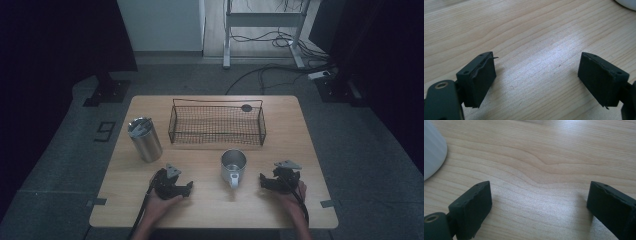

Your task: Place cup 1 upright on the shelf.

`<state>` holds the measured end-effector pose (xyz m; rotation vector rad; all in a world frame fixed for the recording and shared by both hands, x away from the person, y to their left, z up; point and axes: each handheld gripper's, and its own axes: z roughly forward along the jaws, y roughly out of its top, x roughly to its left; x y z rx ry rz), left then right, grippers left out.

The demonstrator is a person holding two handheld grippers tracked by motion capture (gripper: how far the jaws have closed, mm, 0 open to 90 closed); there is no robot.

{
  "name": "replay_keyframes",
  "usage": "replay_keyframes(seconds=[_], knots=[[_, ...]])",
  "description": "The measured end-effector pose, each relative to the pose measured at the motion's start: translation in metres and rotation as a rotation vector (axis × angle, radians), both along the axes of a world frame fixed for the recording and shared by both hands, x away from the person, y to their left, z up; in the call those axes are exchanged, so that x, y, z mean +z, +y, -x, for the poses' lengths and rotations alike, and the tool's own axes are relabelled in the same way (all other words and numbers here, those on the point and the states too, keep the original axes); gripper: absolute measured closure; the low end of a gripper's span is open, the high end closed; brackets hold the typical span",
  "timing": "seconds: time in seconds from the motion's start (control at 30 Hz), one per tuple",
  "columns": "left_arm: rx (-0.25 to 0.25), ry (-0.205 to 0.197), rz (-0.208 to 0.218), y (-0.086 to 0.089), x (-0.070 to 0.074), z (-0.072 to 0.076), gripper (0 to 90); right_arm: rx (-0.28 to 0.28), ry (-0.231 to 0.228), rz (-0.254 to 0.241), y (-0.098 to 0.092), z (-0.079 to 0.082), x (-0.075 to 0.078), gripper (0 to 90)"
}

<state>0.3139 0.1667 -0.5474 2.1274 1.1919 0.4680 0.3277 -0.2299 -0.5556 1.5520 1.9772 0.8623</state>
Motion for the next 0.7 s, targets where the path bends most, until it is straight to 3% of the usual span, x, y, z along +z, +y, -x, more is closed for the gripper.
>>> replay_keyframes(seconds=[0.37, 0.7], knots=[[0.017, -0.018, -0.003, 0.003, 0.002, 0.003, 16.5, -0.021, 0.0, -0.002, 0.0, -0.001, 0.0, 6.8], [0.037, -0.047, 0.06, 0.013, 0.022, 0.006, 15.6, -0.021, -0.002, -0.002, 0.0, 0.0, 0.0, 7.5]])
